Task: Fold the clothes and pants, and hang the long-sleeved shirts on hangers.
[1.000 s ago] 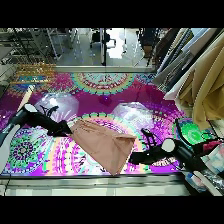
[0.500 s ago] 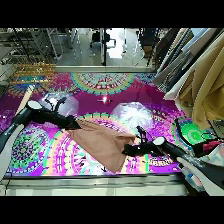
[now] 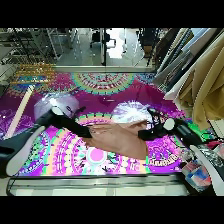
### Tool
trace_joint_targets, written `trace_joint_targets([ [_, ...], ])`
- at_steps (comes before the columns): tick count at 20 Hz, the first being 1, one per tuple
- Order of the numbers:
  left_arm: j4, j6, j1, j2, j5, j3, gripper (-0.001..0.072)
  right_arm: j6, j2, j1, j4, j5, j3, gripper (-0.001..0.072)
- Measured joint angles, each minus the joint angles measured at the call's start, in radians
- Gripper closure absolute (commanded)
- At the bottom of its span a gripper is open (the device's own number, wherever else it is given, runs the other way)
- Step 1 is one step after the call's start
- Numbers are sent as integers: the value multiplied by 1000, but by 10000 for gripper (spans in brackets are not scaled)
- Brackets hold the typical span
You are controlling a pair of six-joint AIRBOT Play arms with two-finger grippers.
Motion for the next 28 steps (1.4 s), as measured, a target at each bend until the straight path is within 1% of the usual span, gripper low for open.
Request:
trace_joint_targets([
  [3,-5,-35,-68,-60,48,0,701,97,-6,84,-24,41,147,702],
  [6,-7,-88,-86,-66,68,0,702,225,-75,223,-49,40,296,701],
  [9,-7,-138,-39,19,34,0,700,334,-191,348,-62,11,410,701],
  [11,8,-177,23,102,-19,0,700,380,-268,410,-64,-14,463,700],
  [13,63,-227,102,198,-72,0,699,407,-342,467,-56,-50,507,697],
  [14,93,-250,140,240,-89,0,699,414,-376,492,-46,-68,524,643],
  [15,124,-271,180,280,-102,0,699,412,-404,513,-26,-93,536,440],
  [16,142,-286,214,313,-113,0,699,383,-427,531,7,-123,546,235],
  [17,160,-297,245,344,-119,0,699,338,-441,542,42,-144,557,163],
  [18,177,-306,269,369,-122,0,699,286,-446,546,75,-156,572,163],
  [20,182,-311,291,404,-137,0,699,209,-429,520,79,-138,601,163],
  [21,182,-304,291,412,-137,0,700,187,-407,494,63,-113,609,160],
  [22,180,-293,282,414,-135,0,699,171,-377,455,44,-79,613,141],
  [25,157,-254,205,386,-88,0,700,145,-294,307,7,34,565,145],
  [28,148,-237,104,310,13,0,699,113,-247,181,76,90,418,143],
])
